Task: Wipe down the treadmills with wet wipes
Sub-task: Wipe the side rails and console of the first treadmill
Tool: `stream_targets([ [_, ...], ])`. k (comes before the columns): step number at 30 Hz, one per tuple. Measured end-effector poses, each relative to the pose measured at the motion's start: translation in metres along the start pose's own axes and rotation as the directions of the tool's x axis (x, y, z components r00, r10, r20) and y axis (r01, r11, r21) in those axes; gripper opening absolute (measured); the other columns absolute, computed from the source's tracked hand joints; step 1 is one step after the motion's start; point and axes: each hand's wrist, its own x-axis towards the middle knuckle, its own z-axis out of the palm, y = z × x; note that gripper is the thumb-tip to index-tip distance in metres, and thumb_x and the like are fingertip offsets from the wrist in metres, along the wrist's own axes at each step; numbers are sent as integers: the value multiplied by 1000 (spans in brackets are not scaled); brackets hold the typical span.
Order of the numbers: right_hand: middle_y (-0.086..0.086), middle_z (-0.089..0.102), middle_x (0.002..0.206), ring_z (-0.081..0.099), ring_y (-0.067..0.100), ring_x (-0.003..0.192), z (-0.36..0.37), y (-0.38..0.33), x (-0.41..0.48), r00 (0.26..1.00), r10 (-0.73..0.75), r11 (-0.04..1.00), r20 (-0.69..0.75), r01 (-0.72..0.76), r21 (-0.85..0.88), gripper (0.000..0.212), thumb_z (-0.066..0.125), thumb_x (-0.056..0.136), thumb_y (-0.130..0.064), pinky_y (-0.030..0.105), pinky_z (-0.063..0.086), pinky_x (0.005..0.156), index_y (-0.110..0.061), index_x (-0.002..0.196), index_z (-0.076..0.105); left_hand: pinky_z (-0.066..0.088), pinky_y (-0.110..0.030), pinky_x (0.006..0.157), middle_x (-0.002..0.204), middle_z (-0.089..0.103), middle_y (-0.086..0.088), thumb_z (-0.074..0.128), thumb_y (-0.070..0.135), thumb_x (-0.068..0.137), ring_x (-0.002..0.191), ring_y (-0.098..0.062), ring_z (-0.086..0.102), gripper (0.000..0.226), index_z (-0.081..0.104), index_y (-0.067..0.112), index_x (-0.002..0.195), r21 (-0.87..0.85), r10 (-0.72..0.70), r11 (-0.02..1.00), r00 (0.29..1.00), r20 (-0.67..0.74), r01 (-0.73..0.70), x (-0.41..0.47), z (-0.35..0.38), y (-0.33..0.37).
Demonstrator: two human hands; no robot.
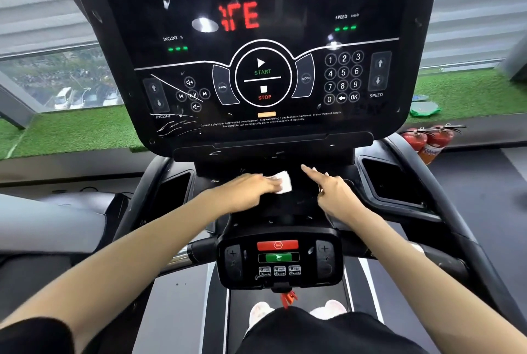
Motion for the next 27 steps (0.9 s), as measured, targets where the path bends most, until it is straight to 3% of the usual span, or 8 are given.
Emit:
stream_targets([
  [3,-2,48,144,48,37,128,-4,1,0,1000,27,996,-11,-26,89,88,36,75,18,7,40,73,-24,152,27,22,-32,118,149,39,11,35,-20,76,141,-11,33,78,50,24,139,-81,149,987,985,90,-142,6,10,9],
  [5,-4,50,143,45,33,132,-8,1,-1,999,41,992,-14,-39,124,86,36,76,19,3,37,63,-21,151,28,24,-28,117,146,43,13,36,-21,74,138,-6,35,77,55,23,135,-121,166,982,972,166,-147,-7,11,-2],
  [12,-4,49,144,50,28,128,-12,0,-3,1000,14,992,-17,-12,125,84,36,76,19,10,43,68,-19,151,30,28,-37,115,152,37,7,39,-18,78,140,-19,35,74,49,21,140,-10,14,1000,999,-52,-15,19,-5,-4],
  [14,-3,45,147,55,29,121,-15,-3,-6,1000,-10,992,6,9,122,86,36,75,18,17,47,79,-21,151,28,26,-35,117,152,35,10,39,-19,77,140,-16,34,76,50,25,139,-58,104,993,994,10,-104,28,4,19],
  [18,10,30,156,27,32,143,-8,-5,-20,995,0,998,100,6,-58,85,39,81,9,36,31,113,-25,154,15,28,-29,115,148,41,14,36,-19,76,139,-8,34,76,55,24,135,-83,201,978,967,155,-190,13,6,14],
  [22,11,56,136,48,23,128,-7,-6,-51,997,76,994,15,-77,79,51,44,96,-5,15,33,94,-18,145,41,30,-32,114,146,44,13,36,-20,74,137,-13,39,77,56,24,135,-69,50,996,998,33,-48,9,2,-13],
  [24,9,65,123,54,22,120,-10,-9,-62,996,82,991,-38,-77,107,39,46,99,-16,16,34,87,-16,137,53,34,-38,110,141,52,6,37,-19,76,132,-21,46,74,56,23,134,-76,33,996,998,-48,-37,21,2,0],
  [27,5,66,122,57,22,117,-13,-15,-77,993,66,988,-94,-51,147,31,49,99,-25,25,40,98,-17,125,64,34,-37,112,144,48,8,38,-18,76,135,-17,42,77,54,27,135,-123,147,981,989,-11,-148,35,12,21],
])
